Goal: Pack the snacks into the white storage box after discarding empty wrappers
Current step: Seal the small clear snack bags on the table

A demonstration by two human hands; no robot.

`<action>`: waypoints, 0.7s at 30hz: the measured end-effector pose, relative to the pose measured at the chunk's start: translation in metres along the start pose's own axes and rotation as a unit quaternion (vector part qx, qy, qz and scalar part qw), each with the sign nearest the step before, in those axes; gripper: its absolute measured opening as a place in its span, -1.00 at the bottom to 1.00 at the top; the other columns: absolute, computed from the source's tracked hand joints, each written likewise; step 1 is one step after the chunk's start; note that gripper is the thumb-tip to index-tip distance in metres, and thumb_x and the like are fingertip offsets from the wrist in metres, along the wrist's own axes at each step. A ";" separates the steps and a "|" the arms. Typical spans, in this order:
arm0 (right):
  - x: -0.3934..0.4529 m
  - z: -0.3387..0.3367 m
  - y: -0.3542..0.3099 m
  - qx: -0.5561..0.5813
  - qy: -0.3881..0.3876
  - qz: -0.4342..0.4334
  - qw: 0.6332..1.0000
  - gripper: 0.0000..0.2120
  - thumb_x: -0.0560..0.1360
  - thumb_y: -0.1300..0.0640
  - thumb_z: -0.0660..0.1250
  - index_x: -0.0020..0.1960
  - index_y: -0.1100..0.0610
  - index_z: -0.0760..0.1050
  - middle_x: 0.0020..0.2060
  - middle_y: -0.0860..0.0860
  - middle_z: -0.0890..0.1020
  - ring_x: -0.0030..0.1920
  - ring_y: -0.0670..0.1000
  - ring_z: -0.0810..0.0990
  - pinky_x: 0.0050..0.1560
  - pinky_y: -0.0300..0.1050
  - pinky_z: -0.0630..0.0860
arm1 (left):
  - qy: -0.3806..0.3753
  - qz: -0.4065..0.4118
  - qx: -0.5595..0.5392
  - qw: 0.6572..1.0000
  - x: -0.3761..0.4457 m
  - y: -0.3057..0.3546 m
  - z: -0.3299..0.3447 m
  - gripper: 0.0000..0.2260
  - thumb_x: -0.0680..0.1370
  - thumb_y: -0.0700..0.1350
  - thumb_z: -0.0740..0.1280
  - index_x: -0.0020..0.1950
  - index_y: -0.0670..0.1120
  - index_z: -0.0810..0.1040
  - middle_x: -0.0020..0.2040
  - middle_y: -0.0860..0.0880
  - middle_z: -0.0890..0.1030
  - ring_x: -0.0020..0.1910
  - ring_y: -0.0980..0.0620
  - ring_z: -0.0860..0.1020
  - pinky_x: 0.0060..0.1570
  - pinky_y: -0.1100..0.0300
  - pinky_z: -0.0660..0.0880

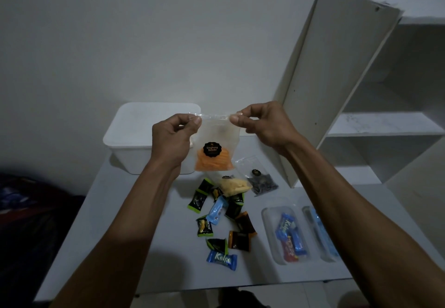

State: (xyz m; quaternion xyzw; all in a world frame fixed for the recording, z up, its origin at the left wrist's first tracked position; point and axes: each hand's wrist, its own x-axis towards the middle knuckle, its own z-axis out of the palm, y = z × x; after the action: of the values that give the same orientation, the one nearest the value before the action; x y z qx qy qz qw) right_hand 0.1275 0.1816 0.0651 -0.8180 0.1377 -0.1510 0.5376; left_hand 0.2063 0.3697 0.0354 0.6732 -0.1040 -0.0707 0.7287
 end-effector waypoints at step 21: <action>-0.010 0.016 -0.005 -0.064 -0.022 -0.055 0.996 -0.84 0.53 0.01 0.41 -0.12 0.09 0.64 -0.13 -0.06 0.71 -0.04 -0.09 0.65 -0.01 -0.20 0.55 | -0.005 0.037 0.005 0.999 -0.003 -0.003 0.002 -0.91 0.55 -0.16 0.40 -0.15 -0.04 0.64 -0.22 0.03 0.64 -0.21 0.12 0.58 -0.10 0.18 0.50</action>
State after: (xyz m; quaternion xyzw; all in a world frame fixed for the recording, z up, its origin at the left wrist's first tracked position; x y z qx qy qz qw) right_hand 0.1254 0.2009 0.0627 -0.8600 0.0904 -0.1535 0.4783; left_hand 0.2028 0.3678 0.0329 0.6719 -0.1323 -0.0467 0.7272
